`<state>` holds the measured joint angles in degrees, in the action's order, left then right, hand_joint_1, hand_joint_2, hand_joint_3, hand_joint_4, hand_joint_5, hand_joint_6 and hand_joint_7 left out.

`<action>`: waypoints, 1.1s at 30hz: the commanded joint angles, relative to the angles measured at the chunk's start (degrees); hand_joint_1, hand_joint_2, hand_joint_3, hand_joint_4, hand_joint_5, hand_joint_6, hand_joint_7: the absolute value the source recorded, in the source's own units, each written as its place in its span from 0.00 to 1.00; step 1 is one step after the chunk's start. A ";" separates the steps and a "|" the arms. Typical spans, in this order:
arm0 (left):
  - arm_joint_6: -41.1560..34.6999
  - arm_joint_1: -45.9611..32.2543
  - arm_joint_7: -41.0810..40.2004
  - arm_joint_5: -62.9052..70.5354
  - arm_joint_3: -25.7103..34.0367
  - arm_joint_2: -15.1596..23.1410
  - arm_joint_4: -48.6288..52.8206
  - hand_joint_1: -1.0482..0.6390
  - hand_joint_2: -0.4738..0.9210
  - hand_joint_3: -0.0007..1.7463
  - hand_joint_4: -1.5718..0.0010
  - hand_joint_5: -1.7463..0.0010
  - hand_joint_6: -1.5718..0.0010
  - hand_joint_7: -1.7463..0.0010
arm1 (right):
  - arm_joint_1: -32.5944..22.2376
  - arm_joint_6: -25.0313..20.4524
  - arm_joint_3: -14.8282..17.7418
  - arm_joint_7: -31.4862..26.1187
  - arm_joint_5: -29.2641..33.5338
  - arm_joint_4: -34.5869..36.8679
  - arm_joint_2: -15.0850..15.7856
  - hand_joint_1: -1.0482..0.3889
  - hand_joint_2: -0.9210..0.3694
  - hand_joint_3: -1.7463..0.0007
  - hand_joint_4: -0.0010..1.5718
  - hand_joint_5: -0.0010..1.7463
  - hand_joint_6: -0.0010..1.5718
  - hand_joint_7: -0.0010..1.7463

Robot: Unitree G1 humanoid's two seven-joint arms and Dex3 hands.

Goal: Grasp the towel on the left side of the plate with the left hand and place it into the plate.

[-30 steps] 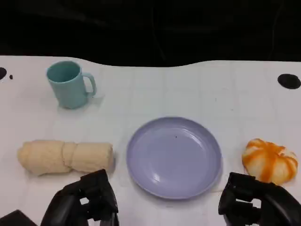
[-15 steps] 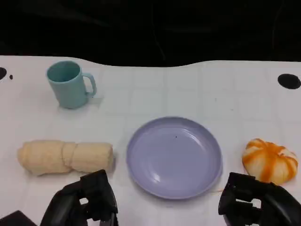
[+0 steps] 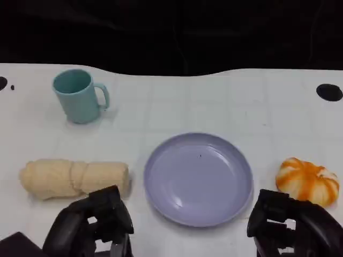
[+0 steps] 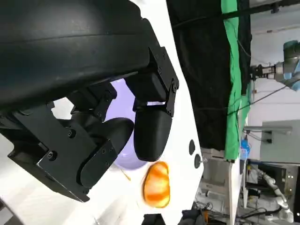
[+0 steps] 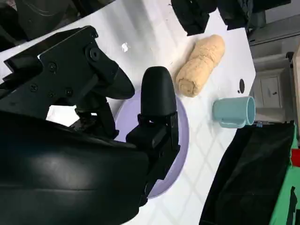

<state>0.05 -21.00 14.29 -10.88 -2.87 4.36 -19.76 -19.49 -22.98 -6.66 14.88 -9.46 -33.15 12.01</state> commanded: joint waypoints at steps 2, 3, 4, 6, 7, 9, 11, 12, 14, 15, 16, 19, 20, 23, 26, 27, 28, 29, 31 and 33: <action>2.83 0.03 -2.32 3.64 1.31 0.63 -0.38 0.52 0.67 0.69 0.56 0.13 0.58 0.31 | 0.01 0.25 -0.28 -0.13 0.82 0.17 0.50 0.69 0.32 0.29 0.50 1.00 0.44 0.88; 3.24 0.06 -2.55 4.44 1.50 0.93 -0.83 0.52 0.70 0.64 0.57 0.16 0.59 0.35 | -0.04 0.09 -0.40 -0.26 1.04 -0.07 0.51 0.68 0.32 0.29 0.50 1.00 0.44 0.88; 3.69 0.22 -2.73 5.09 1.78 1.21 -1.29 0.51 0.74 0.55 0.59 0.22 0.62 0.43 | -0.09 -0.48 -0.49 -0.47 1.13 -0.52 0.43 0.68 0.31 0.30 0.50 1.00 0.44 0.88; 4.39 0.68 -3.10 6.28 2.45 1.72 -2.47 0.50 0.84 0.38 0.63 0.32 0.63 0.58 | -0.16 -1.79 -0.75 -0.97 1.22 -1.49 0.21 0.68 0.30 0.30 0.50 1.00 0.44 0.88; 4.47 1.01 -3.29 7.16 2.77 2.19 -3.14 0.50 0.87 0.32 0.64 0.36 0.63 0.64 | -0.14 -2.07 -0.85 -1.10 1.21 -1.73 0.14 0.68 0.30 0.30 0.50 1.00 0.43 0.88; 4.63 1.61 -3.98 9.73 3.50 3.19 -4.54 0.47 0.97 0.16 0.68 0.46 0.64 0.77 | -0.13 -1.85 -1.12 -1.20 1.41 -1.85 0.18 0.69 0.29 0.30 0.50 1.00 0.43 0.88; 3.94 2.28 -4.49 12.08 4.41 4.19 -6.08 0.43 0.99 0.10 0.73 0.51 0.68 0.84 | -0.06 -1.75 -1.25 -1.28 1.35 -1.88 0.14 0.70 0.29 0.30 0.50 1.00 0.43 0.89; 3.74 2.60 -4.69 13.12 4.76 4.63 -6.57 0.41 1.00 0.09 0.75 0.52 0.69 0.86 | 0.00 -1.64 -1.26 -1.27 1.26 -1.81 0.09 0.70 0.29 0.30 0.50 1.00 0.43 0.89; 3.43 3.46 -5.13 16.25 5.42 6.07 -7.36 0.39 1.00 0.07 0.77 0.55 0.71 0.88 | 0.16 -1.96 -1.18 -1.36 0.98 -1.83 -0.06 0.70 0.28 0.30 0.50 1.00 0.42 0.90; 3.15 4.15 -5.13 18.28 5.81 7.23 -7.70 0.39 1.00 0.05 0.77 0.57 0.71 0.90 | 0.27 -2.27 -1.16 -1.45 0.92 -1.90 -0.10 0.70 0.28 0.30 0.50 1.00 0.42 0.90; 2.85 4.70 -5.05 19.87 6.09 8.15 -7.96 0.38 1.00 0.04 0.78 0.59 0.72 0.92 | 0.35 -2.48 -1.15 -1.51 0.89 -1.94 -0.14 0.70 0.28 0.31 0.50 1.00 0.42 0.90; 1.19 6.57 -4.79 28.31 6.26 12.18 -8.65 0.35 1.00 0.02 0.81 0.61 0.74 0.95 | 0.52 -2.72 -1.31 -1.73 1.09 -2.11 -0.17 0.69 0.27 0.31 0.50 1.00 0.41 0.90; 0.40 7.02 -4.68 31.60 6.07 13.49 -8.85 0.34 1.00 0.02 0.81 0.63 0.74 0.96 | 0.57 -2.76 -1.36 -1.81 1.14 -2.16 -0.15 0.69 0.27 0.31 0.50 1.00 0.41 0.90; -1.90 8.43 -3.70 41.56 4.72 17.28 -9.00 0.32 1.00 0.01 0.81 0.72 0.75 0.99 | 0.69 -2.52 -1.58 -1.94 1.38 -2.13 -0.09 0.70 0.26 0.32 0.50 1.00 0.40 0.91; -3.17 10.27 -2.82 50.18 2.79 20.44 -8.19 0.31 1.00 0.01 0.81 0.78 0.76 1.00 | 0.78 -2.33 -1.80 -2.00 1.69 -2.06 -0.03 0.72 0.23 0.35 0.49 1.00 0.39 0.92; -3.48 10.91 -2.65 52.76 2.11 21.30 -7.78 0.31 0.99 0.01 0.82 0.80 0.77 1.00 | 0.80 -2.39 -1.87 -2.04 1.86 -2.08 -0.01 0.72 0.22 0.35 0.49 1.00 0.39 0.92; -4.22 12.09 -2.12 55.90 1.14 22.19 -6.93 0.31 0.98 0.00 0.82 0.81 0.77 1.00 | 0.79 -2.33 -1.94 -1.99 2.10 -2.09 0.09 0.72 0.22 0.35 0.49 1.00 0.39 0.92; -5.04 13.17 -1.43 58.36 0.29 22.75 -6.22 0.30 0.98 0.00 0.83 0.82 0.78 1.00 | 0.75 -2.19 -1.95 -1.91 2.23 -2.07 0.14 0.72 0.21 0.36 0.48 1.00 0.38 0.92; -6.58 15.29 -0.01 61.77 -1.17 23.26 -4.65 0.30 0.97 0.00 0.83 0.84 0.79 1.00 | 0.66 -1.95 -1.88 -1.78 2.20 -1.95 0.05 0.72 0.20 0.37 0.48 1.00 0.37 0.93; -7.99 17.69 1.60 64.27 -2.68 23.50 -2.56 0.30 0.96 0.00 0.83 0.85 0.80 1.00 | 0.55 -1.98 -1.80 -1.70 2.11 -2.05 0.07 0.72 0.19 0.37 0.48 1.00 0.37 0.93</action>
<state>-6.27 -5.91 13.73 50.33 -4.02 26.60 -24.66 -18.89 -25.35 -8.72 13.12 -7.43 -34.73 11.67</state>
